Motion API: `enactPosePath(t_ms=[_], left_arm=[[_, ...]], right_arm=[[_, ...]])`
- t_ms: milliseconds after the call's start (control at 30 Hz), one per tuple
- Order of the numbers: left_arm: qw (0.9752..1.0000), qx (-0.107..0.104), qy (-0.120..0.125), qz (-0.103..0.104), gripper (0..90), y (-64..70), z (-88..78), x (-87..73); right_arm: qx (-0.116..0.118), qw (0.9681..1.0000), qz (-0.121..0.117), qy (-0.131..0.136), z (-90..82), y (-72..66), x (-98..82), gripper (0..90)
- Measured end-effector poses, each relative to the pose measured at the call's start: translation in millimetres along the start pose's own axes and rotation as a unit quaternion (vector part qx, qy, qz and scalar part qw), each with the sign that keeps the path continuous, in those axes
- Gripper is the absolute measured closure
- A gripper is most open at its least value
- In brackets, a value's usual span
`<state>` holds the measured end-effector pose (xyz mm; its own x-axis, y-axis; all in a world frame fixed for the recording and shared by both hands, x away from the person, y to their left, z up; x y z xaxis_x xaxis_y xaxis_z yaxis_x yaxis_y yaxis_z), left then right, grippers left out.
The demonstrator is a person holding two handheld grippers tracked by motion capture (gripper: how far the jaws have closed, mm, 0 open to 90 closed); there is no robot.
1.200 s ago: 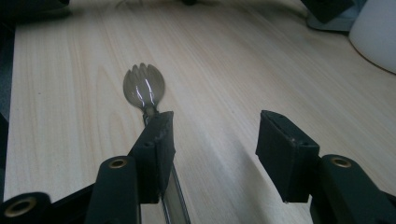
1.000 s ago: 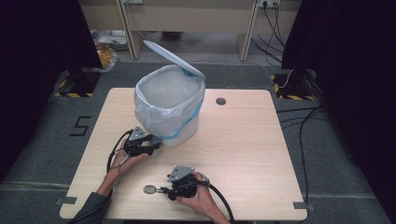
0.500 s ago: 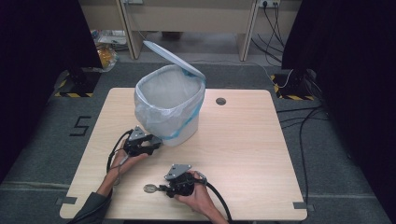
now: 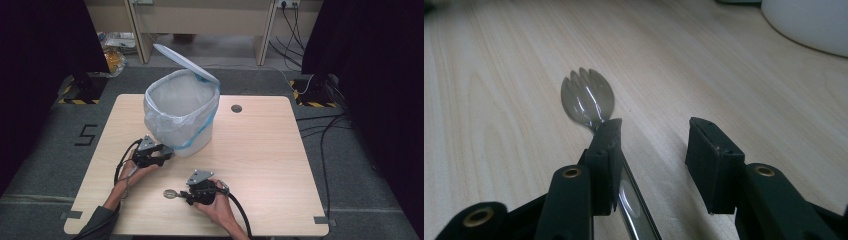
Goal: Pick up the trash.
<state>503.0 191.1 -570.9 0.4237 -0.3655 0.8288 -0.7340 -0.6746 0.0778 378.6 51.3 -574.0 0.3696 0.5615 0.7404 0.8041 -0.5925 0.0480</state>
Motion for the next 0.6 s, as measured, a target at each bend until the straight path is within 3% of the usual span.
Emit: enactPosePath(t_ms=[67,100,333,367,500,567,600], left_arm=[[1.0,0.002,0.0,0.002,45.7,0.3,0.3,0.1],[1.0,0.001,-0.002,0.002,45.7,-0.2,-0.2,-0.3],[1.0,-0.002,-0.001,-0.001,45.7,-0.5,-0.5,-0.3],[1.0,-0.002,-0.002,0.0,45.7,-0.4,-0.4,-0.4],[1.0,-0.003,-0.001,-0.001,45.7,-0.6,-0.5,-0.3],[1.0,-0.001,-0.002,0.001,45.7,-0.3,-0.4,-0.4],[1.0,-0.001,-0.002,0.001,45.7,-0.3,-0.4,-0.4]], right_arm=[[0.009,0.9999,-0.003,0.01,-1.0,-3.0,2.9,57.5],[0.027,0.9993,-0.021,0.015,-2.1,-11.2,6.0,58.1],[0.033,0.9977,-0.06,-0.003,5.7,-21.9,2.0,65.9],[0.043,0.9979,-0.049,-0.004,6.2,-22.8,1.9,70.9],[0.05,0.9978,-0.045,-0.003,6.9,-22.4,2.6,76.1],[0.057,0.9982,-0.021,-0.006,7.1,-19.0,2.3,79.4],[0.057,0.9982,-0.021,-0.006,7.1,-19.0,2.3,79.4]])
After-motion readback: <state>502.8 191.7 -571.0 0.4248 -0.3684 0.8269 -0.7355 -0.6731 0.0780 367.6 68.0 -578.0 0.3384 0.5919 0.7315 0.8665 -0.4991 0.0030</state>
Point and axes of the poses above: each handheld gripper's, and its own axes: z roughly forward along the jaws, x roughly out of its top, y roughly to its right, the point moved 9 cm from there along z, roughly forward along the jaws, and after that the axes turned 7 degrees about -x, right-handed, at the moved point
